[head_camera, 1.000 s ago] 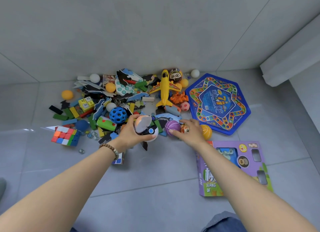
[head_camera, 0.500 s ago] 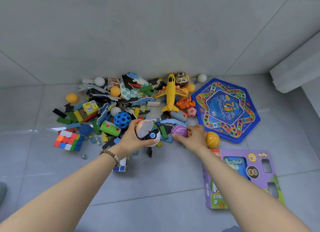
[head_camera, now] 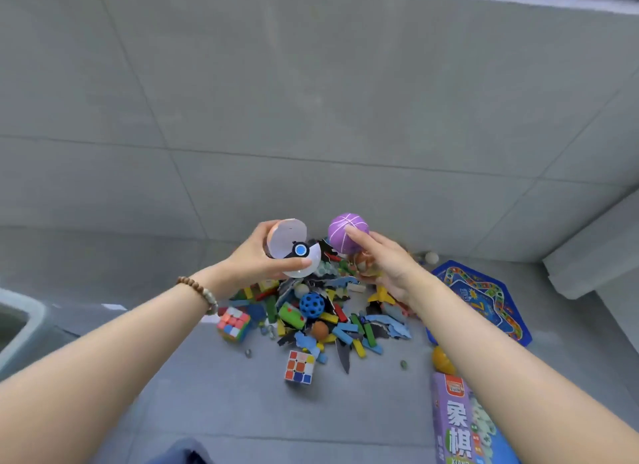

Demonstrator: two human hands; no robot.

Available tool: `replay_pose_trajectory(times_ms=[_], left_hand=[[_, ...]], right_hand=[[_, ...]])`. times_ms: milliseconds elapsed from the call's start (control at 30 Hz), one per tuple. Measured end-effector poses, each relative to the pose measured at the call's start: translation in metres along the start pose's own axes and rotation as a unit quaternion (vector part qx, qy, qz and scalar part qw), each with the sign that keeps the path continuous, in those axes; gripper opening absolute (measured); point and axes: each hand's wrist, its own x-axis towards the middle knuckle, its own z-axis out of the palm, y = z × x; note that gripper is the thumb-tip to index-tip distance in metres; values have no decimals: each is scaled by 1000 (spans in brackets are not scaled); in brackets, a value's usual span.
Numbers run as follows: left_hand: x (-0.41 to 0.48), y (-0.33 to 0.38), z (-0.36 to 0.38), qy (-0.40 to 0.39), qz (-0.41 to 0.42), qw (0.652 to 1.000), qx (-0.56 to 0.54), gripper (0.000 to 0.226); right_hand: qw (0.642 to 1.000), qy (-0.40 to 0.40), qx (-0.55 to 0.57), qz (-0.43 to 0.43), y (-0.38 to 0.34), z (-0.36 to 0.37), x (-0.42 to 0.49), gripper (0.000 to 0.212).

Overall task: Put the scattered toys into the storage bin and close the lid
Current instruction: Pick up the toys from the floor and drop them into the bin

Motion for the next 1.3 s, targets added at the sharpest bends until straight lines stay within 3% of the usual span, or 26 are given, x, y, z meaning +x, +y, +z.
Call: replay_pose_trajectory(times_ms=[267,433,567,700,967,1067,1133,1300], left_hand=[[-149,39,-182,119,35,992,-28,75],[-244,-12,-270,213,10,974,-74,94],[-302,-69,-316,265,-16,959,-101,59],[-337,-136,-346,312,-58,940,-123,63],[-317,-229,-342,313,-135,923,-179,89],[-305,-250,-342,285,-179,928,-159,106],[-302,-262,-342,269,-226,931,-97,110],[-303,-254,-344,306,-219,927,0,85]], right_hand=[[988,-137,-45,-51,-104,199,-67,50],[967,-234,-93,-34,-111,334,-99,47],[941,-304,-147,-9,-85,431,-109,40],[909,-354,-219,28,-50,502,-105,46],[867,-339,-353,96,7,540,-70,39],[876,-310,-368,38,17,538,-53,39],[876,-285,-389,-19,22,534,-42,49],[853,-272,-428,-125,8,514,-36,52]])
